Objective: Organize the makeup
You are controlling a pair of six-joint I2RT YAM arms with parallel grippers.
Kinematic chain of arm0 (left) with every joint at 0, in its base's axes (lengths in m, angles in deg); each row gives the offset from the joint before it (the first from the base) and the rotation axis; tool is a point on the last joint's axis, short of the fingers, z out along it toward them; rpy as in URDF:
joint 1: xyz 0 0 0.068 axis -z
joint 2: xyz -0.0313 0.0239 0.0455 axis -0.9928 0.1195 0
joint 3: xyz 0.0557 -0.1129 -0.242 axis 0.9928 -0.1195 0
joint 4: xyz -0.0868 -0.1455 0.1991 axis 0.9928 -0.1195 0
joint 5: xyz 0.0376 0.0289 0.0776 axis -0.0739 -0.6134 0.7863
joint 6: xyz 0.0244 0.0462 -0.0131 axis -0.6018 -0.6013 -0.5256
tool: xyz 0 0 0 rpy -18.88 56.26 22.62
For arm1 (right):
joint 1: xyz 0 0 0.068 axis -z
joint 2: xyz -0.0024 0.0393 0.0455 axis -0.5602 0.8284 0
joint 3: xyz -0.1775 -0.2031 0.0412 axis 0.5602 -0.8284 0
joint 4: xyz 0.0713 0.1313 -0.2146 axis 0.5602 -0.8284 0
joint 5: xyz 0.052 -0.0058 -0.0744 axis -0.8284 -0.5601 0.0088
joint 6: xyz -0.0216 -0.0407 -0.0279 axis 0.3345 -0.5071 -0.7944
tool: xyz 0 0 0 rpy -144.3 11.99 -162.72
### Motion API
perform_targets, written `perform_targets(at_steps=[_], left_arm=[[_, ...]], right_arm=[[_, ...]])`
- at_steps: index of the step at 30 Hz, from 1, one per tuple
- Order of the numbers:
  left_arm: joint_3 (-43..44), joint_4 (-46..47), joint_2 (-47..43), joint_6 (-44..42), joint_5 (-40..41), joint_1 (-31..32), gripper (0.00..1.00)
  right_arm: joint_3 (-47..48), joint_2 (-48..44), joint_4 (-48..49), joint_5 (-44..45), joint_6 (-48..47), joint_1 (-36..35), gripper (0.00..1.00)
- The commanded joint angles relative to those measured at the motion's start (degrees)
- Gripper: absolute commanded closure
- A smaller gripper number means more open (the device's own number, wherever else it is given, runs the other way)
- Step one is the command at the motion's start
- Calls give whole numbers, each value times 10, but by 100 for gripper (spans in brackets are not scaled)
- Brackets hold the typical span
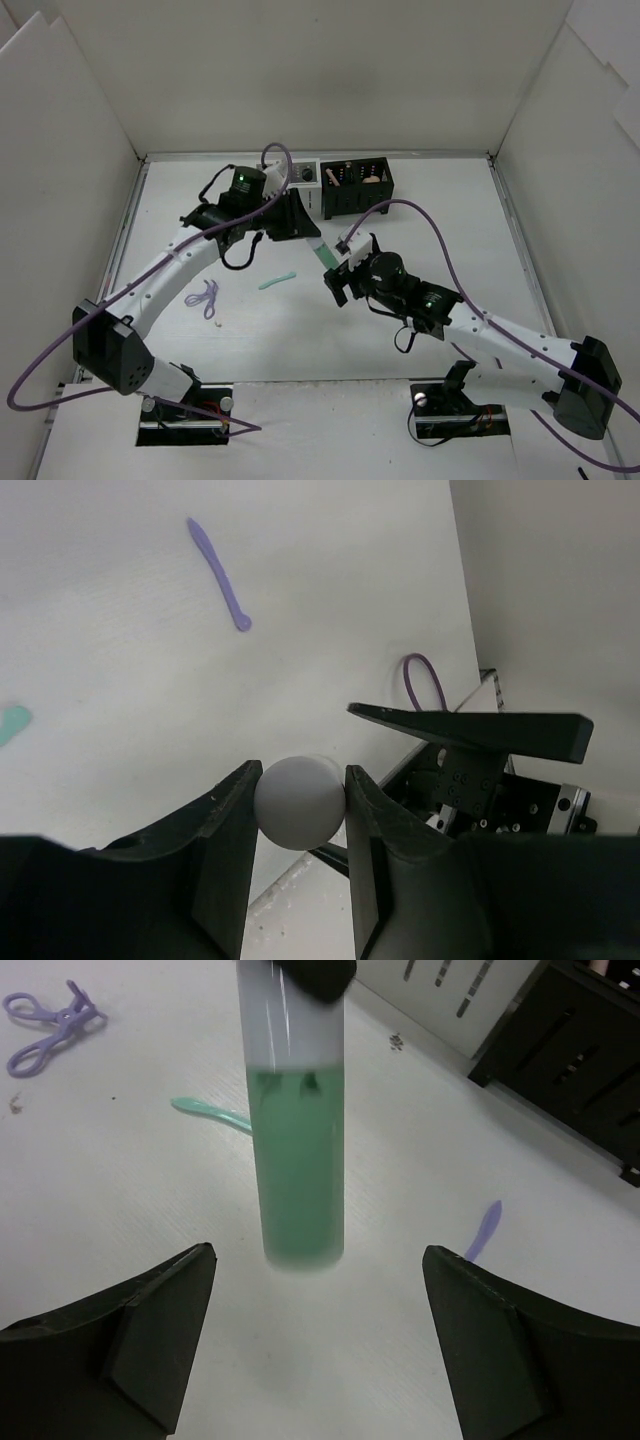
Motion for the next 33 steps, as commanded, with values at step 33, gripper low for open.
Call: perform_targets(at_steps=[33], left_arm=[[425, 55, 277, -338, 377, -47, 100]], right_arm=[[-26, -143, -90, 178, 53, 28, 12]])
